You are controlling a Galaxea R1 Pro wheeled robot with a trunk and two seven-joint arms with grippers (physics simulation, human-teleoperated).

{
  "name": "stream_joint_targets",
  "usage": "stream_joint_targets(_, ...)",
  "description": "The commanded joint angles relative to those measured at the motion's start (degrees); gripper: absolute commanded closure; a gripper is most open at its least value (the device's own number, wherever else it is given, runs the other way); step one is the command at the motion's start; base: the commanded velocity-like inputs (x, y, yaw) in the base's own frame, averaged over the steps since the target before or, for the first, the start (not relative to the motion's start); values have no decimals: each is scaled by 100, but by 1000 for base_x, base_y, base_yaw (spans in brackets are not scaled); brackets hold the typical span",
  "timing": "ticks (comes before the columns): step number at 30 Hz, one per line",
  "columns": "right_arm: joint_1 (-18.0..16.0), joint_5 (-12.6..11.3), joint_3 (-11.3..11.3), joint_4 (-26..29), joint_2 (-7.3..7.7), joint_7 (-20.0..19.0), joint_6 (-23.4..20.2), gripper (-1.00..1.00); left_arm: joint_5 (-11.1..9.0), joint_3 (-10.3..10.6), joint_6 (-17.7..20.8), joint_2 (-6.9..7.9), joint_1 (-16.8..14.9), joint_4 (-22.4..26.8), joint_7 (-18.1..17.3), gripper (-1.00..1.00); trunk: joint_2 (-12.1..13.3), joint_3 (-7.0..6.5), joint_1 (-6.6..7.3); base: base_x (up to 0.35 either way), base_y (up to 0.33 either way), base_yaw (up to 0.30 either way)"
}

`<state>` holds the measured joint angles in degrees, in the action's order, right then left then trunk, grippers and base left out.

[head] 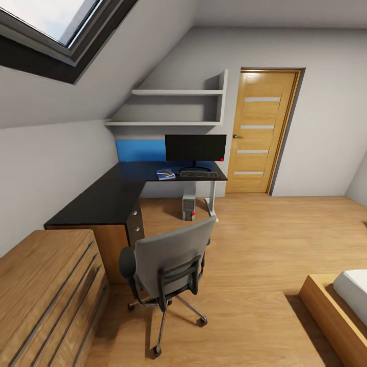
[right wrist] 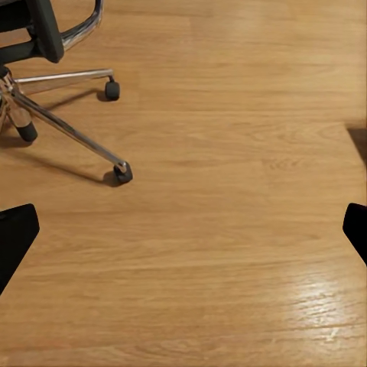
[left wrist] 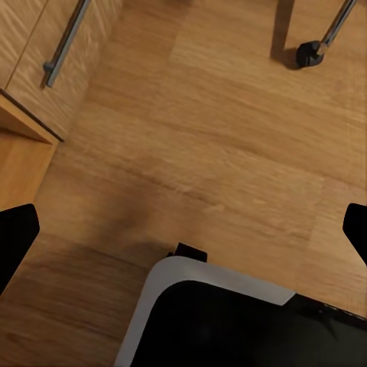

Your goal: In the bedroom, organize the workspace by keeping the computer under the desk, ensuring the monitor is on the desk, placing the keyboard on the desk next to the monitor, placing the mouse on the desk next to the keyboard, moving the folder from the swivel chair onto the desk next to the mouse, stacking the notebook on top of the folder with the pen on top of the notebook, and positioning the swivel chair next to the desk.

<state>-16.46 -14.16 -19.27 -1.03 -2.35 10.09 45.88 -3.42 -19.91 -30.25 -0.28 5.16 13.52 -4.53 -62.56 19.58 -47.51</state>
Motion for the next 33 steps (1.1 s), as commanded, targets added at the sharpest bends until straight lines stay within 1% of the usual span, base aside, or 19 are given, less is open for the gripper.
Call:
stream_joint_targets(1,-6,-34,-51,-11,-3,21,18,-100,-36,-22,1,-4,3,10,-47,-100,-45,24,-23,0,0,0)
stream_joint_targets(33,-6,-43,-51,-11,-3,28,18,-100,-36,-21,23,1,3,10,-47,-100,-1329,598,-726,0,0,0)
